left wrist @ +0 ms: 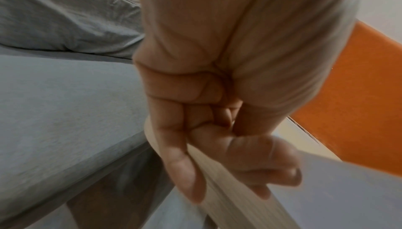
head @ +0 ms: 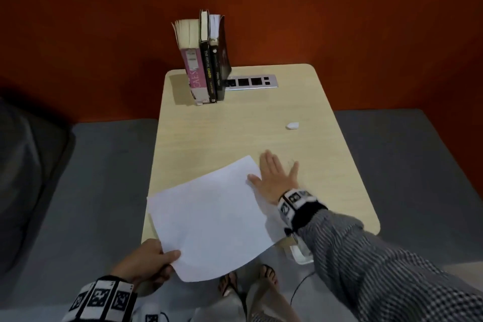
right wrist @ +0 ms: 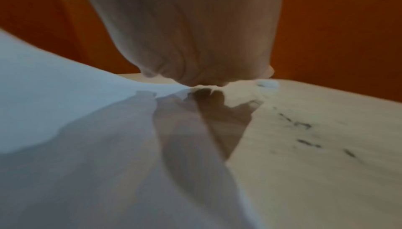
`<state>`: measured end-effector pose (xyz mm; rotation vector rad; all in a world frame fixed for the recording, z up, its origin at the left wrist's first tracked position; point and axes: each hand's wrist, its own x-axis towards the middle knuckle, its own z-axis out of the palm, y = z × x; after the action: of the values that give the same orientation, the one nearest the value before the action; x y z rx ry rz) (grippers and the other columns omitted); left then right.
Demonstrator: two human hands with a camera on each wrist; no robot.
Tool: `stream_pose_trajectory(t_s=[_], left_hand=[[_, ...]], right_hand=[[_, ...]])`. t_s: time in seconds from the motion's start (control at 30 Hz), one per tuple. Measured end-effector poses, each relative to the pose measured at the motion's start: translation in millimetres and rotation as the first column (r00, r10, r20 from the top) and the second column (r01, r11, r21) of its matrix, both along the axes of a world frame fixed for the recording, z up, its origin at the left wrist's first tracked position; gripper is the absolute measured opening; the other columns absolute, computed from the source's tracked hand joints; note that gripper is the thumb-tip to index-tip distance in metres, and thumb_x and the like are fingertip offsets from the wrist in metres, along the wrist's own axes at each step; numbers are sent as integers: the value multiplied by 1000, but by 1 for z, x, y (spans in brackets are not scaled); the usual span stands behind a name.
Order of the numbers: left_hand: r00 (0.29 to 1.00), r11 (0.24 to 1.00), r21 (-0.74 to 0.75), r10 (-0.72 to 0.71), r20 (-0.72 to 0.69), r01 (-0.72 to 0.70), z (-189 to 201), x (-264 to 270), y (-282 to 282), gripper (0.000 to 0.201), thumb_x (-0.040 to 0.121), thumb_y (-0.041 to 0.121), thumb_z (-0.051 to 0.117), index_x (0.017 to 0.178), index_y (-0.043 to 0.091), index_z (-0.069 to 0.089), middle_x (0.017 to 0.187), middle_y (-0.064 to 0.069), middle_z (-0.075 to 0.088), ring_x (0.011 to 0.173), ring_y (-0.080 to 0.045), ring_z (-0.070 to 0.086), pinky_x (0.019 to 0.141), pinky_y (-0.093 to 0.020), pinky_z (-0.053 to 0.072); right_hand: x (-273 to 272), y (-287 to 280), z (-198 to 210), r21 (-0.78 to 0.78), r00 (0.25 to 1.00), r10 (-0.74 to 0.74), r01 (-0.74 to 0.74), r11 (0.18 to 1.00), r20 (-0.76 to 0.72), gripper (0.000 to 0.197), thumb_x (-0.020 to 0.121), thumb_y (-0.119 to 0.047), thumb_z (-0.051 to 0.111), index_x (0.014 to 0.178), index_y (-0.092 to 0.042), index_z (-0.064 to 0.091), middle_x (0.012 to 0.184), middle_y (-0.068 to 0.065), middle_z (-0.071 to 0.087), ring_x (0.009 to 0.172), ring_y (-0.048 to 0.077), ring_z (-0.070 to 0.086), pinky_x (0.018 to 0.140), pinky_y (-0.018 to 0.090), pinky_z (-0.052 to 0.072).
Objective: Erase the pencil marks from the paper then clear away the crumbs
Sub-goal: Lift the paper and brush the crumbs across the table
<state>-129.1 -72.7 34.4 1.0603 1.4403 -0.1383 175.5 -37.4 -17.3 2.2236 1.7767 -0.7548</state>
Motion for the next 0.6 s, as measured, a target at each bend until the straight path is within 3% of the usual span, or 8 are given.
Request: stream_pose_trajectory(t_s=[0.1, 0.17, 0.2, 0.27, 0.33, 0.37, 0.47, 0.6], left_hand=[[1000, 1000, 25, -6, -1, 6, -2, 4, 2, 53, 97, 3, 52, 44, 6, 50, 36, -5, 44, 27, -10, 38, 35, -18, 31], [1000, 1000, 30, -10, 0, 10, -2, 3, 4, 50, 96, 2, 54, 46, 6, 50, 38, -7, 45, 29, -11, 39, 35, -18, 32], [1000, 999, 35, -7, 5, 7, -1, 1, 4, 48, 96, 3, 54, 48, 5, 51, 39, -7, 46, 30, -11, 41, 36, -18, 33], [1000, 1000, 25, -7, 10, 6, -3, -6, 4, 47, 96, 6, 55, 49, 6, 53, 41, -8, 48, 33, -12, 42, 38, -19, 35], [998, 998, 30, -58, -4, 58, -4, -12, 3, 50, 97, 9, 55, 46, 9, 53, 43, -7, 49, 34, -13, 42, 42, -20, 35], [997, 997, 19, -71, -5, 71, -3, -12, 2, 52, 97, 8, 55, 44, 11, 53, 42, -6, 49, 33, -12, 41, 42, -19, 34], [991, 991, -29, -131, 25, 132, -1, -10, 2, 58, 97, 9, 54, 39, 12, 53, 41, -3, 49, 31, -10, 41, 41, -18, 35], [961, 960, -50, -275, 10, 275, -5, -15, 14, 56, 97, 24, 56, 42, 14, 55, 46, 2, 54, 37, -9, 47, 50, -21, 39]], right_hand=[[-40, -48, 6, 71, 968, 235, -229, 971, -91, 72, 87, -66, -1, 142, -25, -22, 149, -10, -29, 140, 12, -21, 104, 57, -24], [-51, -76, 1, 54, 943, 297, -292, 955, -150, 70, 88, -67, 2, 140, -27, -25, 145, -14, -33, 140, 11, -22, 104, 54, -25], [-41, -79, -3, 32, 958, 257, -255, 966, -124, 69, 88, -66, 1, 138, -28, -27, 144, -15, -34, 141, 12, -22, 105, 54, -24], [-9, -71, -7, 10, 999, 41, -40, 999, -17, 69, 87, -65, -2, 138, -26, -28, 146, -11, -34, 141, 13, -21, 107, 58, -19], [8, -49, 1, -2, 992, -118, 119, 993, 46, 73, 88, -64, 1, 141, -20, -24, 150, -7, -30, 141, 12, -20, 106, 61, -17], [3, -34, 8, 20, 995, -93, 92, 996, 40, 74, 89, -64, 4, 142, -18, -22, 151, -7, -28, 141, 11, -19, 105, 61, -18], [-58, 17, 22, 114, 979, 191, -182, 977, -76, 70, 93, -60, 10, 144, -22, -18, 153, -8, -23, 142, 10, -15, 105, 60, -18], [-129, 64, 11, 32, 911, 384, -383, 923, -149, 70, 92, -62, 6, 145, -21, -15, 153, -7, -22, 143, 14, -14, 107, 63, -16]])
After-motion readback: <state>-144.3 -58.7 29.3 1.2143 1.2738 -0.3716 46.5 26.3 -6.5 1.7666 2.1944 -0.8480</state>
